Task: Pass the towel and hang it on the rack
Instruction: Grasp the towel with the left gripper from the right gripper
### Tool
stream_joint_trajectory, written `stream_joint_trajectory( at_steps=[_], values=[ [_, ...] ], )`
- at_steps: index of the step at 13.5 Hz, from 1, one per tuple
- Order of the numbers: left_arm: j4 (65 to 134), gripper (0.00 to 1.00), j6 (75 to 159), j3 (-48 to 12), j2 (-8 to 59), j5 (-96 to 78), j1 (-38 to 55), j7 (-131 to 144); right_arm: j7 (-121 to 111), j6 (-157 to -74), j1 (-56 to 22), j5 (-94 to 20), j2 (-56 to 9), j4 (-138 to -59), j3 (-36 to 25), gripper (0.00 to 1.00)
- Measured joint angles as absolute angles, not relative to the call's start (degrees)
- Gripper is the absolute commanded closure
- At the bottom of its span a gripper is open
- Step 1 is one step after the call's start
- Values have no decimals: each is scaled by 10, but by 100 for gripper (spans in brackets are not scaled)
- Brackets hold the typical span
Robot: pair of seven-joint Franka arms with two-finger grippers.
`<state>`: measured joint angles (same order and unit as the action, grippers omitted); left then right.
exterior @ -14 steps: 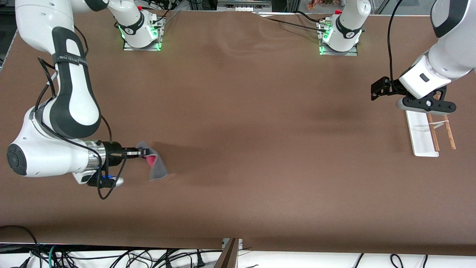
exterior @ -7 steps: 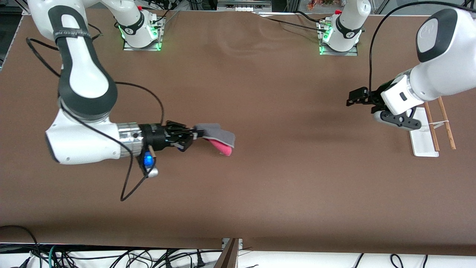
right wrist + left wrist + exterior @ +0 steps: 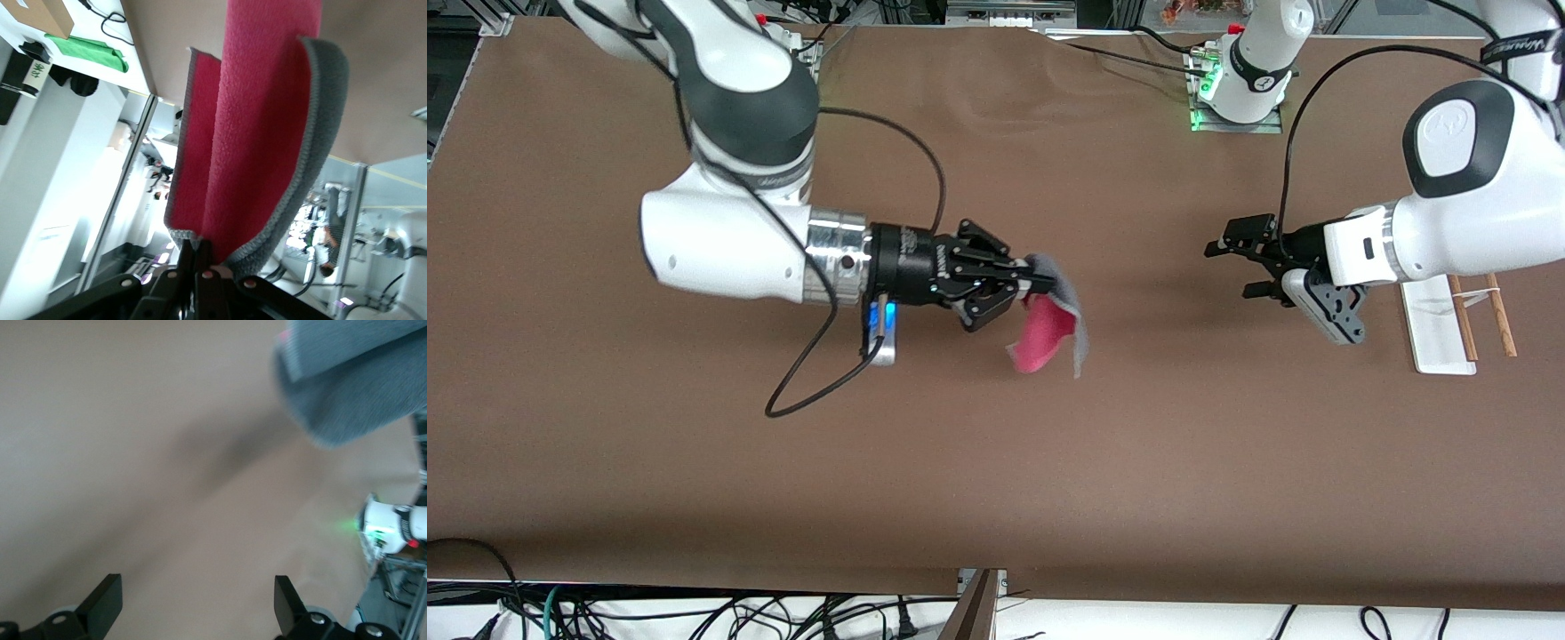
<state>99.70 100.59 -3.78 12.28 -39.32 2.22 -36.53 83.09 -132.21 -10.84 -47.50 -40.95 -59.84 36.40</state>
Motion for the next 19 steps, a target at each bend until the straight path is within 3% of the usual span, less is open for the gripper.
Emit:
stream_joint_trajectory(
  at_steps=[6,13,19],
  values=[
    [991,0,1008,-34,155,-579,4,-631,877,-1438,-171,-473,-410,-599,365,100],
    [908,0,1005,-40,281,-753,-13,-784,877,-1459,-182,-457,-410,-599,363,100],
    [904,0,997,-77,302,-791,7,-801,877,-1471,-189,-450,-410,-599,363,100]
  ],
)
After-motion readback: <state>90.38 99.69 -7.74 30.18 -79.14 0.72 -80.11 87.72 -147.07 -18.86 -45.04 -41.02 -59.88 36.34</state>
